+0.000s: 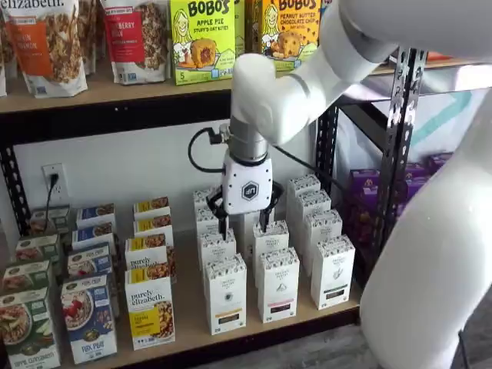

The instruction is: Pick up the white box with a yellow strip in the middle, on the bottom shelf, the fourth box from the left

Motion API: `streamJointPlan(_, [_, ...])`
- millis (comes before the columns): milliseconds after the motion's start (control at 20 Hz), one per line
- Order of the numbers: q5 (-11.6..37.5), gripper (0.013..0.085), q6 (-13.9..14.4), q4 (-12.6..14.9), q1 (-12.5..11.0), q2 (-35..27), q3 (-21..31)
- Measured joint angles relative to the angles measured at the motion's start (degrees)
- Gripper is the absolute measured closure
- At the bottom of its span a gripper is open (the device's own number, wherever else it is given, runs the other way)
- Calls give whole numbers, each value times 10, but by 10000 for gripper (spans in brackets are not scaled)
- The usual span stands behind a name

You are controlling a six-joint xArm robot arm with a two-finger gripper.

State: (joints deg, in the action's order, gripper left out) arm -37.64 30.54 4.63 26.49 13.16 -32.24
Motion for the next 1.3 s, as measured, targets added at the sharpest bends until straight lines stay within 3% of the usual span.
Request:
streamJointPlan(350, [48,130,-12,3,-17,-105,-42])
streamJointPlan(800, [115,130,-78,-45,-43,-219,-83])
streamJointPlan(1300, [151,130,-83,-43,-48,-328,-155])
